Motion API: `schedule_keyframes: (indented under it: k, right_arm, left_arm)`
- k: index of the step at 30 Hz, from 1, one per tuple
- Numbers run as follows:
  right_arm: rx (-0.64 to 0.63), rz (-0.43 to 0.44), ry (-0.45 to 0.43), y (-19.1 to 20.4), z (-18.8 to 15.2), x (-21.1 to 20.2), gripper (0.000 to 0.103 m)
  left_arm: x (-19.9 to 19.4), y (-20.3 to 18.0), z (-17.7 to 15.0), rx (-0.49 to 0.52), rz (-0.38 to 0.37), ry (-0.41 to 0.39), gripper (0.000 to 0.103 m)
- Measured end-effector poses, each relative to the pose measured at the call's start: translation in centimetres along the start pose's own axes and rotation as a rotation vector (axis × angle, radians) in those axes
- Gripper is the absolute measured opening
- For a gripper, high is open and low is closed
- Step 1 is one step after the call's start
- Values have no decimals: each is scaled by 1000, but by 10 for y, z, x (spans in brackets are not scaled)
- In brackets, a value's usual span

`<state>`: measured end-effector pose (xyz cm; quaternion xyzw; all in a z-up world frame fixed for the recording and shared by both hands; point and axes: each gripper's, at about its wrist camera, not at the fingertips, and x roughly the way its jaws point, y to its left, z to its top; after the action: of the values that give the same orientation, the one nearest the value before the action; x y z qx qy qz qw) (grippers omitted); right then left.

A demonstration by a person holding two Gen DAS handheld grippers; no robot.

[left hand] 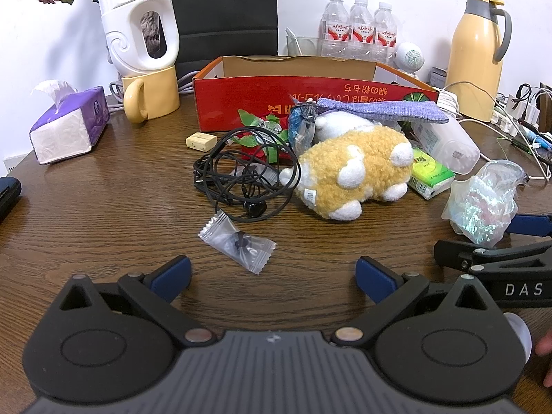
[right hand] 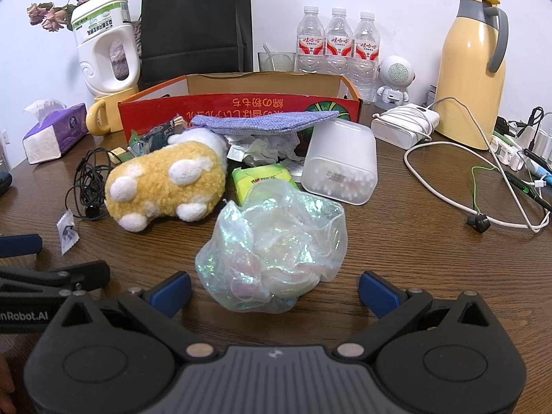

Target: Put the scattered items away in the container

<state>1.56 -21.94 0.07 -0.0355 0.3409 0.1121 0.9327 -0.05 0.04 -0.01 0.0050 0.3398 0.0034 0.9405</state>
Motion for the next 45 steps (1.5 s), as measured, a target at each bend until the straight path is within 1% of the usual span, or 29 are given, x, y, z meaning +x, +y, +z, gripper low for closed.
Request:
schedule_keyframes:
  k: [7, 9, 10, 14, 15, 18, 21, 23, 24, 25, 26, 27, 28, 30, 31, 34, 36, 38, 40, 42, 43, 44, 45]
  right_arm:
    - [2, 1, -1, 3, 2, 1, 103]
    - [-2, 18, -6, 4, 1, -1, 102]
    - [6, 35, -15, 4, 0, -6, 99]
    - [26, 137, -80, -5, -7, -41, 98]
    - [18, 159, -81, -6, -10, -50, 98]
    - [-24, 198, -88, -1, -17, -71, 94]
    - [-58, 209, -98, 8, -22, -85, 94]
    - [-79, 203, -94, 13, -25, -88, 93]
    - [-91, 200, -81, 14, -26, -88, 87]
    - [-98, 194, -73, 16, -27, -88, 77]
    - [-99, 185, -70, 17, -29, -88, 71]
    - [-109, 178, -65, 18, -30, -87, 58]
    - [-122, 172, -61, 20, -32, -87, 49]
    - [-145, 169, -48, 22, -34, -83, 45]
    - [-153, 180, -41, 23, -36, -81, 44]
    - [-178, 194, -31, 27, -38, -76, 43]
    - [-195, 189, -30, 30, -39, -75, 43]
    - [-196, 181, -32, 30, -38, -75, 43]
    - [-192, 183, -36, 29, -39, -77, 43]
    - [-197, 196, -33, 31, -40, -77, 43]
    - [-204, 200, -35, 32, -40, -78, 43]
    - [-209, 204, -35, 34, -41, -77, 43]
    - [-214, 209, -30, 36, -41, -77, 43]
  left_arm:
    - [0, 0, 0, 1, -3, -2, 103]
    - [-4, 2, -3, 25, -17, -12, 103]
    - [-7, 3, -3, 32, -20, -30, 103]
    - [-36, 15, -3, 46, -68, -190, 103]
    - [-40, 18, 0, 49, -77, -206, 103]
    - [-34, 18, 17, 69, -91, -207, 103]
    - [-22, 16, 29, 102, -78, -188, 103]
    - [-15, 21, 32, 109, -86, -174, 103]
    - [-16, 25, 32, 108, -91, -172, 103]
    - [-16, 29, 30, 108, -108, -171, 103]
    - [-18, 34, 26, 116, -137, -167, 103]
    - [-19, 38, 21, 124, -169, -163, 103]
    - [-20, 42, 15, 123, -196, -158, 103]
    - [-17, 44, 9, 117, -211, -133, 103]
    - [-16, 42, 8, 127, -203, -128, 102]
    - [-12, 36, 6, 157, -185, -122, 96]
    - [-4, 37, 9, 131, -186, -75, 85]
    - [0, 39, 10, 96, -175, -46, 77]
    - [2, 39, 11, 87, -166, -46, 74]
    - [5, 38, 11, 86, -152, -41, 67]
    - [7, 38, 11, 80, -150, -35, 65]
    - [6, 38, 11, 81, -146, -40, 62]
    - [6, 38, 11, 81, -147, -38, 57]
